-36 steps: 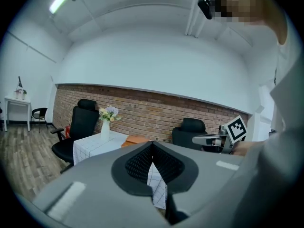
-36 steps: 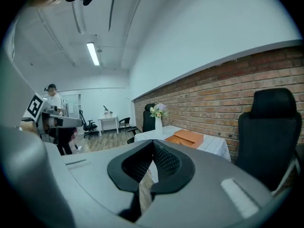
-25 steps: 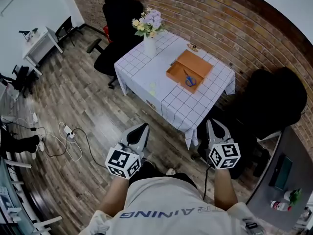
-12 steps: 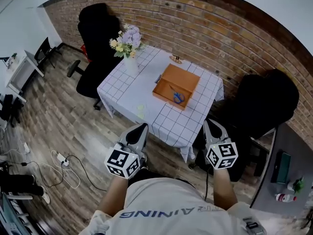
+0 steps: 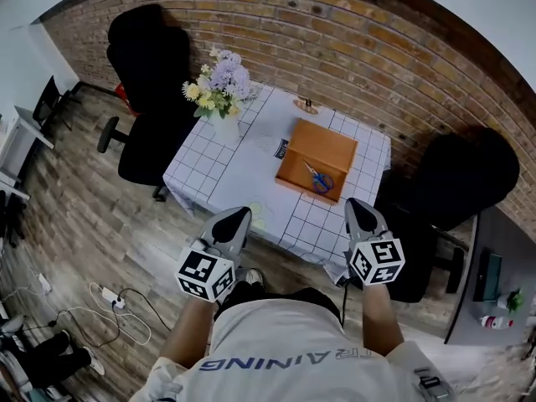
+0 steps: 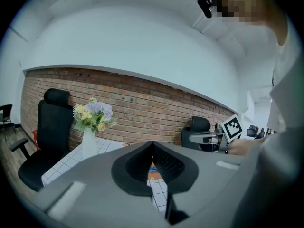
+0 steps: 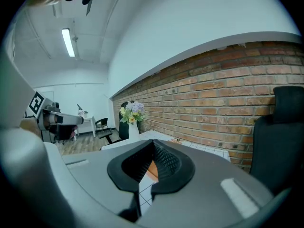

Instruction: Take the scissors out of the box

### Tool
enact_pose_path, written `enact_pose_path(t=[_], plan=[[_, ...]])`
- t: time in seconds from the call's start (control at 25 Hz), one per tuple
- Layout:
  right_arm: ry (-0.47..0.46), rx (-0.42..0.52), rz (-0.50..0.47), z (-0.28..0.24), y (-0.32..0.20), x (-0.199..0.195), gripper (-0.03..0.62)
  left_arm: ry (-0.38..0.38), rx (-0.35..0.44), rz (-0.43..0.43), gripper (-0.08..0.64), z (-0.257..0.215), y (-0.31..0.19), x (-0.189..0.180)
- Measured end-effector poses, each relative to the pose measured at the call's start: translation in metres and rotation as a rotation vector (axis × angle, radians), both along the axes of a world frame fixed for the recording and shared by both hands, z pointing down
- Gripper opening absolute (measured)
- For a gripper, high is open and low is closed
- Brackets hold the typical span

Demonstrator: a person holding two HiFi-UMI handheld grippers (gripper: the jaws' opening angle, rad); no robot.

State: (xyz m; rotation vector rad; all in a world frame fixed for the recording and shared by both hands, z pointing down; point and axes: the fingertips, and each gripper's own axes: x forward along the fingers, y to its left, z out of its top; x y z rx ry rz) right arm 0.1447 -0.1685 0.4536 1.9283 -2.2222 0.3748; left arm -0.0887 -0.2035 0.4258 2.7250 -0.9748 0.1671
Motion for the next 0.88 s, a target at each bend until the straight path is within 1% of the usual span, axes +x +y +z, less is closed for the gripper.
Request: enact_pose_path(t=[0.08, 0.2, 0.32, 0.4, 0.48, 0.56, 0.72, 0.88], plan=[[0.005, -0.003, 0.019, 0.001, -0.014, -0.006, 0.014, -0.004, -0.019, 0.027, 0.002, 0.007, -0.018, -0.001], [0.007, -0.02, 0.056, 0.006, -0.023, -0.002, 0.014, -0.01, -0.035, 0.074, 0.002, 0.013, -0.037, 0.007], [-0.007, -0.045, 0.101, 0.017, -0.024, 0.015, 0.014, -0.011, -0.039, 0.111, 0.002, 0.014, -0.053, 0.025], [-0.023, -0.054, 0.12, 0.023, -0.026, 0.028, 0.014, -0.001, -0.062, 0.125, 0.002, 0.016, -0.063, 0.04], [-0.032, -0.061, 0.117, 0.026, -0.03, 0.041, 0.014, 0.027, -0.089, 0.127, 0.002, 0.013, -0.072, 0.058], [-0.039, -0.065, 0.108, 0.03, -0.034, 0.059, 0.014, 0.039, -0.091, 0.121, 0.002, 0.008, -0.079, 0.079], [-0.057, -0.058, 0.083, 0.032, -0.045, 0.092, 0.014, 0.006, -0.057, 0.106, 0.002, 0.005, -0.087, 0.117], [-0.067, -0.082, 0.068, 0.045, -0.047, 0.115, 0.014, -0.017, -0.061, 0.115, 0.002, 0.014, -0.088, 0.149]])
